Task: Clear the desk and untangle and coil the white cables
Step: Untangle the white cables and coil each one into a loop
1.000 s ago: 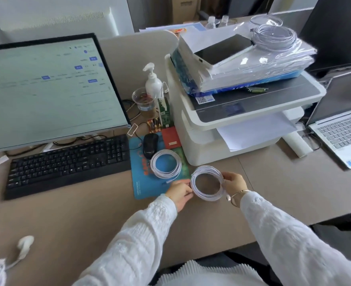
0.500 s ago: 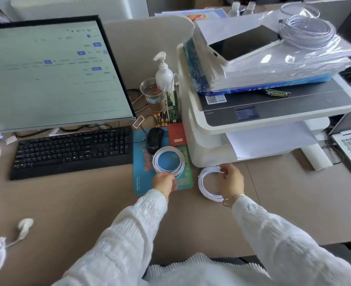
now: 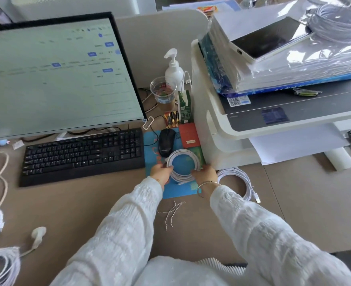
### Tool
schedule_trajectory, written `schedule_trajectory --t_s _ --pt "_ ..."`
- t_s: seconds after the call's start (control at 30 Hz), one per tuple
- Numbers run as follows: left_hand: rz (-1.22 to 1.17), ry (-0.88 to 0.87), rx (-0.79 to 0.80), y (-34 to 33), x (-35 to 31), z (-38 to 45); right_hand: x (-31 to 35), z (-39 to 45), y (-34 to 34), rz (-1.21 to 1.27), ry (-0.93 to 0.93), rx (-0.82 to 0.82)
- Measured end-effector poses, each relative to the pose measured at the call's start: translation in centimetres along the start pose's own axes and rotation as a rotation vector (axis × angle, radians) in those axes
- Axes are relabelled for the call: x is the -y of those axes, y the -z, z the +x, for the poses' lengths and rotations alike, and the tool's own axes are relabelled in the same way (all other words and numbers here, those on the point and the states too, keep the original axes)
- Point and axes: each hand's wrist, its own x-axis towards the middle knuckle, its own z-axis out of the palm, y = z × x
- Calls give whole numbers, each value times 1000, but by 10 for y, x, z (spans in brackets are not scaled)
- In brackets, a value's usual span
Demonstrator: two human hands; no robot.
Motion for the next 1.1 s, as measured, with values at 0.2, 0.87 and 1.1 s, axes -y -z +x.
schedule_trajectory --t_s 0.2,0.87,1.1 --pt "-157 70 99 8 8 1 -8 1 -1 -55 26 -17" --pt "-187 -58 424 -31 19 -71 -61 -42 137 512 122 263" --pt "-37 -81 302 -87 26 -85 -79 -15 153 122 186 -96"
